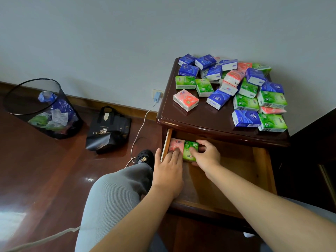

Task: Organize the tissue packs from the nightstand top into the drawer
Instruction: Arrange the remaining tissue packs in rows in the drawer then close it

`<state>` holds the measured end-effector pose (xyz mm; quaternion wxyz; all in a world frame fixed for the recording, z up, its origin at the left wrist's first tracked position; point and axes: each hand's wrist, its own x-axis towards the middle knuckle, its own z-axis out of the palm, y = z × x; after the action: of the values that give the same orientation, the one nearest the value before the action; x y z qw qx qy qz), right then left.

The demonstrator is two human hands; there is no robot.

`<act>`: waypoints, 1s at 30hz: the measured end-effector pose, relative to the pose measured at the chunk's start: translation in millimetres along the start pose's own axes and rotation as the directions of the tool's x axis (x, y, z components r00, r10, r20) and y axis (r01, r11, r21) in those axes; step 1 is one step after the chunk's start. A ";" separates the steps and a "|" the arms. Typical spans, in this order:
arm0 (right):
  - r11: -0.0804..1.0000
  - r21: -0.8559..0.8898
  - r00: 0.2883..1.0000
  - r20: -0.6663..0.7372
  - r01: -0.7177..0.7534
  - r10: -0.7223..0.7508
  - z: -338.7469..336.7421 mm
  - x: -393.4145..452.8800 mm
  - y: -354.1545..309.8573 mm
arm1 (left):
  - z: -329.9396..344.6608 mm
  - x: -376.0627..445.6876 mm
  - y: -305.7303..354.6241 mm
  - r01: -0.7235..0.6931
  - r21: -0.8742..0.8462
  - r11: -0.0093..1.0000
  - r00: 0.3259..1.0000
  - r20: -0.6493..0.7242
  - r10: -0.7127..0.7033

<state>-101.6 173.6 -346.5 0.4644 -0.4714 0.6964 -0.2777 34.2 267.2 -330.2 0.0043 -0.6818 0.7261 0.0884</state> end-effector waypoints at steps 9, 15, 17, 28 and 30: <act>0.911 -0.409 0.996 -0.090 -0.056 0.021 -16.7 7.4 1.7 | -1.7 0.0 0.5 -0.001 0.004 1.000 1.000 0.023 0.001; 0.619 -0.781 0.953 -0.115 0.088 -0.280 -44.8 -2.9 9.6 | -2.9 0.0 0.8 0.002 0.004 1.000 1.000 0.031 -0.002; 0.532 -0.761 0.903 0.163 0.371 -0.397 -50.7 -4.6 11.7 | -3.5 0.9 0.3 0.002 -0.001 1.000 0.999 0.038 -0.002; 0.900 -0.430 0.998 0.030 0.070 -0.063 -22.3 -7.1 -1.7 | -2.8 1.5 -0.1 0.004 -0.028 1.000 1.000 0.025 -0.004; 0.919 -0.385 0.996 0.016 0.082 -0.083 -15.0 -6.9 -4.2 | -1.9 1.9 0.3 0.008 -0.030 1.000 1.000 0.025 -0.007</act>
<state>-112.7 177.5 -334.2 0.3504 -0.5823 0.7170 -0.1549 34.0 265.0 -328.6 0.0035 -0.6833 0.7220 0.1080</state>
